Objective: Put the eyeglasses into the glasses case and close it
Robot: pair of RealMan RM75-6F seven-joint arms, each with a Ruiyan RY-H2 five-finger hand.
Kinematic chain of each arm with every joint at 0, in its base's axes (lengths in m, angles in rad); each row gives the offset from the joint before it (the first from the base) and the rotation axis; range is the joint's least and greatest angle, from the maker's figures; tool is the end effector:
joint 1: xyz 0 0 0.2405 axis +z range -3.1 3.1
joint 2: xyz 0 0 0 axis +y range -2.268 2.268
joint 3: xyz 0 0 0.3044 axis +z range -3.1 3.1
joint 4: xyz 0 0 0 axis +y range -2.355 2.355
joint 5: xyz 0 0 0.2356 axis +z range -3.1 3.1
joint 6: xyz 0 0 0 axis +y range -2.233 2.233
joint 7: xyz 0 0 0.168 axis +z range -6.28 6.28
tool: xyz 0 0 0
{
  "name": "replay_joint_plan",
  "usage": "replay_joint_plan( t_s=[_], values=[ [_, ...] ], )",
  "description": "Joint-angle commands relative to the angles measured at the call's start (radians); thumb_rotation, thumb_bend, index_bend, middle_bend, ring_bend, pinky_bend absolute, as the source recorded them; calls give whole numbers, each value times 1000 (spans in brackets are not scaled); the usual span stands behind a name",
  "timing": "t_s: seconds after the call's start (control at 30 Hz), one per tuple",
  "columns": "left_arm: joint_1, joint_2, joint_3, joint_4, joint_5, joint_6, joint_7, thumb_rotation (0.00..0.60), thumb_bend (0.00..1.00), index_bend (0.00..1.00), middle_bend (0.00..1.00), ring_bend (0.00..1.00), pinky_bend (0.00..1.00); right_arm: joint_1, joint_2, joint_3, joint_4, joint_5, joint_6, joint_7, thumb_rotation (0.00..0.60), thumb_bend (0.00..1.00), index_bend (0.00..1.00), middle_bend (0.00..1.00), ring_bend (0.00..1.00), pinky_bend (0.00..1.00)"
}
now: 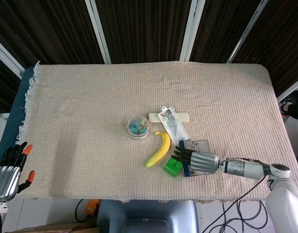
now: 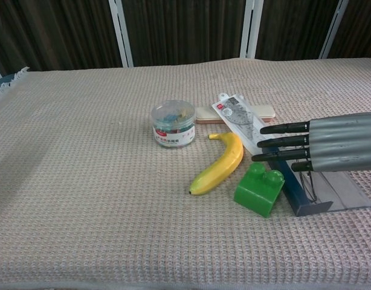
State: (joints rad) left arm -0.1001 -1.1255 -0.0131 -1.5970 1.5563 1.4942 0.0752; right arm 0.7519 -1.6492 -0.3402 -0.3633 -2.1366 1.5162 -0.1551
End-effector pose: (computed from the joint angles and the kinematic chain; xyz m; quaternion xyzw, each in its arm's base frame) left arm -0.3581 0.2076 0.1476 -0.6340 -0.3524 -0.3707 0.5800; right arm -0.3008 -0.3860 -0.0066 0.8927 0.2864 0.2376 0.2541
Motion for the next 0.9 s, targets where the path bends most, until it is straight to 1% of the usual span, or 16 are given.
replay_joint_plan(
  t_s=[0.03, 0.17, 0.3, 0.33, 0.47, 0.57, 0.9],
  values=[
    [0, 0, 1, 0, 1, -1, 0, 600, 409, 0, 0, 0, 33, 0, -16, -6, 23, 3, 11, 10, 600, 628, 728, 131, 0, 0],
    [0, 0, 2, 0, 3, 0, -1, 600, 409, 0, 0, 0, 33, -3, -37, -7, 46, 9, 30, 18, 600, 628, 716, 131, 0, 0],
    [0, 1, 2, 1, 3, 0, -3, 600, 409, 0, 0, 0, 34, -6, -54, -3, 64, 23, 34, 24, 600, 613, 662, 131, 0, 0],
    [0, 1, 2, 1, 3, 1, -3, 600, 409, 0, 0, 0, 33, -8, -58, -1, 68, 28, 35, 24, 600, 585, 646, 131, 0, 0],
    [1, 2, 2, 1, 5, 3, -6, 600, 409, 0, 0, 0, 33, -15, -71, 9, 79, 48, 52, 36, 600, 412, 607, 131, 0, 0],
    [1, 2, 2, 2, 5, 3, -8, 600, 409, 0, 0, 0, 34, -17, -77, 11, 86, 57, 64, 54, 600, 324, 586, 131, 0, 0],
    [3, 2, 4, 3, 9, 5, -7, 600, 407, 0, 0, 0, 34, -40, -91, 32, 110, 101, 113, 100, 600, 265, 547, 131, 0, 0]
  ],
)
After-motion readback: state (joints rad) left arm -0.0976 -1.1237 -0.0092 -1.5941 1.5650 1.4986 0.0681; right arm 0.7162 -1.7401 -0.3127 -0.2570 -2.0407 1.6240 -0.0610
